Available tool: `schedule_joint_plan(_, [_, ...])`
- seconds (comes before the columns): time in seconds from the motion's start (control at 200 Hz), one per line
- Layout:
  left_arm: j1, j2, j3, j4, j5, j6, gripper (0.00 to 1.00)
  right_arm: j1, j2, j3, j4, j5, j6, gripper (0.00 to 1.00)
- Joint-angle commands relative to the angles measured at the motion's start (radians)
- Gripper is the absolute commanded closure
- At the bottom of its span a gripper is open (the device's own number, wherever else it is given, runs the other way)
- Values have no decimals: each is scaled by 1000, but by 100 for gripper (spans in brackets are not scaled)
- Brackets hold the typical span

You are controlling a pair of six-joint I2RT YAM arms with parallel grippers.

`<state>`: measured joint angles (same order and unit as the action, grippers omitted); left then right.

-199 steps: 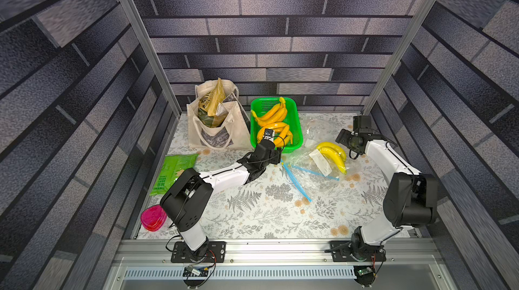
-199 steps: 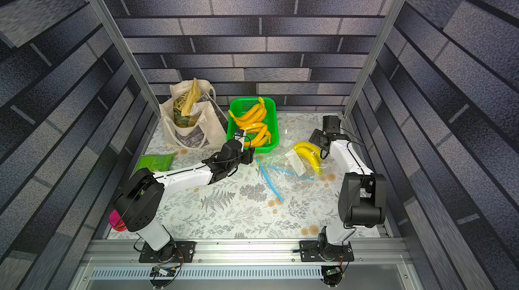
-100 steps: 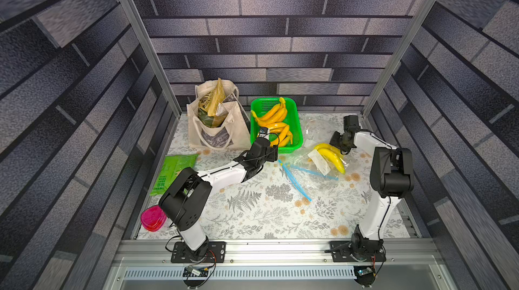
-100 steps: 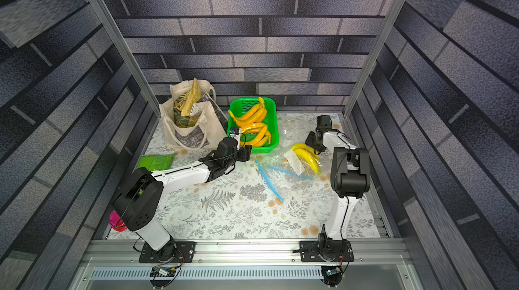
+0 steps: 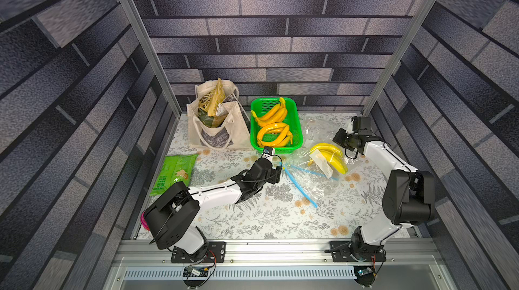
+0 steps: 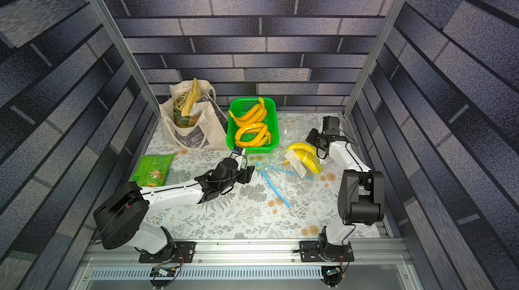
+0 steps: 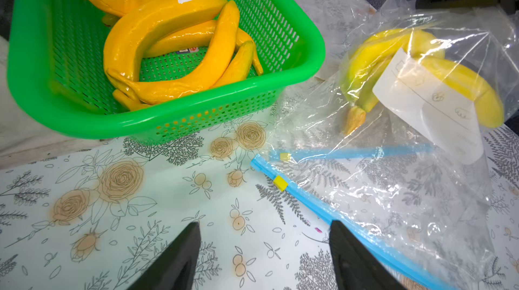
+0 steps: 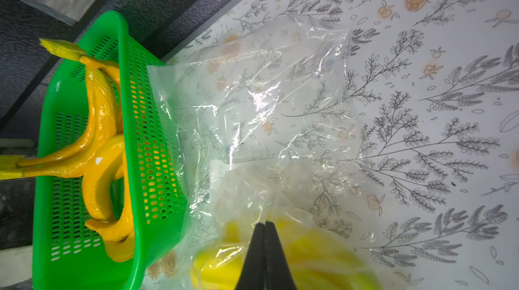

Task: Open the zip-top bag and take out the banana
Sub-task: Adjust the zipper food storage bag in the zipper food storage bag.

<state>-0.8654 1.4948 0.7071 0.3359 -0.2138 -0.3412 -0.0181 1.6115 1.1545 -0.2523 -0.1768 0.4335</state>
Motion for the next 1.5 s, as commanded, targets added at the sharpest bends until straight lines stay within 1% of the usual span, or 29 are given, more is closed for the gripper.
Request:
schedule_joint_plan(0.0, [-47,-56,-72,57,-55,38,24,18,-36,-34,28,-41,9,100])
schedule_joint_plan(0.08, [-70,-65,-115,85,-58,31,24,41,-69,-42,16,-44,11,100])
schedule_joint_plan(0.175, [-82,-59,-140,101,-70,26,23,75,-132,-53,9,-16,13,100])
schedule_joint_plan(0.291, [-89,-43,-138,115,-73,36,23,96,-179,-47,-7,-38,20,100])
schedule_joint_plan(0.401, [-91,-34,-135,125,-94,41,23,117,-209,-33,-42,-33,18,100])
schedule_joint_plan(0.461, [-92,-31,-133,129,-99,43,23,118,-228,-46,-25,-48,23,100])
schedule_joint_plan(0.501, [-90,-29,-129,129,-96,48,23,118,-236,-63,-6,-30,30,97])
schedule_joint_plan(0.531, [-91,-24,-125,126,-92,51,23,118,-229,-65,-2,-10,32,95])
schedule_joint_plan(0.566, [-91,-20,-120,121,-87,55,23,119,-203,-54,-20,8,30,94])
schedule_joint_plan(0.626, [-93,-12,-115,123,-80,56,23,118,-137,-5,-58,21,26,95])
schedule_joint_plan(0.701, [-100,-2,-110,119,-62,50,23,118,-69,19,-41,44,34,95])
schedule_joint_plan(0.816, [-130,8,-93,95,-51,44,23,117,8,55,-65,182,49,95])
schedule_joint_plan(0.927, [-183,13,-72,53,-72,50,23,116,57,94,-120,305,77,94])
schedule_joint_plan(0.947, [-190,13,-71,50,-74,49,23,115,63,101,-132,317,78,91])
schedule_joint_plan(0.972, [-197,13,-70,46,-75,48,23,116,66,108,-143,328,78,85])
schedule_joint_plan(1.032, [-210,13,-70,36,-79,42,22,116,52,105,-163,360,78,62])
schedule_joint_plan(1.067, [-213,11,-70,30,-83,38,22,116,30,95,-173,374,79,51])
schedule_joint_plan(1.107, [-214,7,-75,25,-89,34,22,116,-6,73,-181,380,76,42])
schedule_joint_plan(1.152, [-212,-2,-81,23,-102,30,22,118,-56,45,-193,380,74,36])
schedule_joint_plan(1.207, [-210,-15,-91,27,-115,31,22,123,-122,9,-218,379,65,32])
schedule_joint_plan(1.272, [-197,-33,-102,28,-119,26,22,139,-205,-42,-248,378,41,30])
schedule_joint_plan(1.337, [-185,-47,-112,25,-118,20,19,161,-277,-79,-287,345,21,29])
schedule_joint_plan(1.362, [-181,-51,-117,29,-119,17,18,173,-300,-120,-309,332,14,29])
schedule_joint_plan(1.407, [-175,-59,-129,39,-122,11,17,197,-338,-148,-349,319,2,29])
schedule_joint_plan(1.498, [-161,-59,-142,48,-112,-6,17,276,-418,-223,-400,312,-1,29])
